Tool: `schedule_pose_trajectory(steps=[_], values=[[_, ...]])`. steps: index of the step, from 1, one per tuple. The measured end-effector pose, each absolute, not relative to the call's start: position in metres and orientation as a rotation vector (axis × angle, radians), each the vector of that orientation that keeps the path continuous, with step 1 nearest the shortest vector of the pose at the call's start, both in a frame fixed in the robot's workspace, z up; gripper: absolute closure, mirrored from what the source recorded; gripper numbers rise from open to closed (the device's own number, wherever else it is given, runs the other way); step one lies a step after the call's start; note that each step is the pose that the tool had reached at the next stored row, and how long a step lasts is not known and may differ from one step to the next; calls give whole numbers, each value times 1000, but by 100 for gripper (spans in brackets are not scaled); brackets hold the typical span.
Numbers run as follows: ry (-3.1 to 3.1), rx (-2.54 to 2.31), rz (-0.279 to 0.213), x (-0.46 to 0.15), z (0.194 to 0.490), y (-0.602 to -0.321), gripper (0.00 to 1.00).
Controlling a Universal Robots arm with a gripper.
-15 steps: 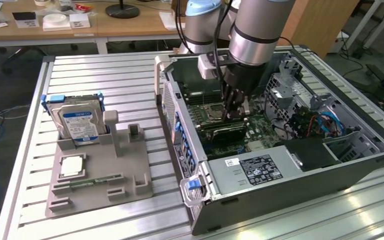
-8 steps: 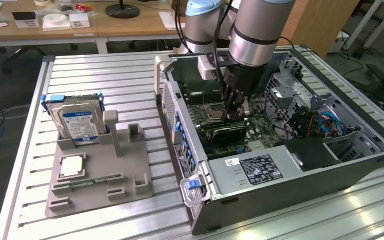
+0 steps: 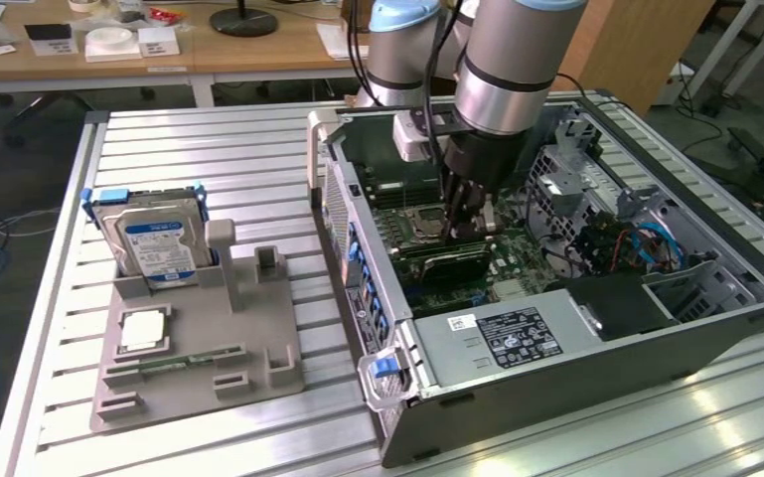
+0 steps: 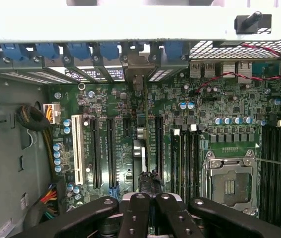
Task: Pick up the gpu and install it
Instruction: 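Press down on the gpu until it lock into place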
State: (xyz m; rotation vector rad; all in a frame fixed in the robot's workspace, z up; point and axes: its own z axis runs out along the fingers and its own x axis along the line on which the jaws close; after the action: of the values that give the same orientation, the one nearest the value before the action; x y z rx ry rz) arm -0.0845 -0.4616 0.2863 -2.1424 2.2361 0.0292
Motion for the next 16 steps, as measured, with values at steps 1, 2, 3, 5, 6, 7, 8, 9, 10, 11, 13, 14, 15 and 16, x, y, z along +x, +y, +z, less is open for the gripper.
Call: schedule_pose_trajectory(steps=[1,2,3,5,6,7,8,9,10,11,13,14,15,16], values=[[2236,-2142,29,-85,286,-462,89],[2236,-2142,29,-85,286,-462,89],[2236,-2142,29,-85,286,-462,89],[2236,-2142,29,-84,285,-462,89],[2236,-2142,29,-85,285,-462,89],[2236,-2143,29,-85,285,-462,89],[2236,-2142,29,-85,285,-462,89],[2236,-2143,29,-85,285,-462,89],[2236,-2142,29,-85,285,-462,89],[2236,-2142,29,-85,285,-462,89],[2236,-2142,29,-86,285,-462,89],[2235,-2142,28,-88,284,-462,89],[2236,-2142,28,-88,284,-462,89],[2236,-2142,28,-88,283,-462,89]])
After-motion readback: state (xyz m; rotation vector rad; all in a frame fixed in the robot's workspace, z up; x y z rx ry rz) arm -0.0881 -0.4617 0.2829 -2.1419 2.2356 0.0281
